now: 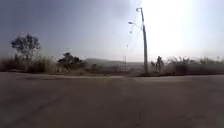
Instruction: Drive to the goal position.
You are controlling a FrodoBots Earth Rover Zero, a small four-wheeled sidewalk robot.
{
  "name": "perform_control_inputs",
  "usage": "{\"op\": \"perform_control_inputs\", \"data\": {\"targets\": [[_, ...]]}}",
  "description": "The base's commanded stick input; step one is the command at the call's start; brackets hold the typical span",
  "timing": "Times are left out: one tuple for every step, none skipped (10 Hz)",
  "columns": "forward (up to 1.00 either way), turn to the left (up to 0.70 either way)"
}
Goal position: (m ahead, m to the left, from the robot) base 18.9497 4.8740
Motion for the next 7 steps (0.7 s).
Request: {"op": "perform_control_inputs", "data": {"targets": [[1.0, 0.0], [1.0, 0.0], [1.0, 0.0], [1.0, 0.0], [1.0, 0.0], [1.0, 0.0], [1.0, 0.0]]}}
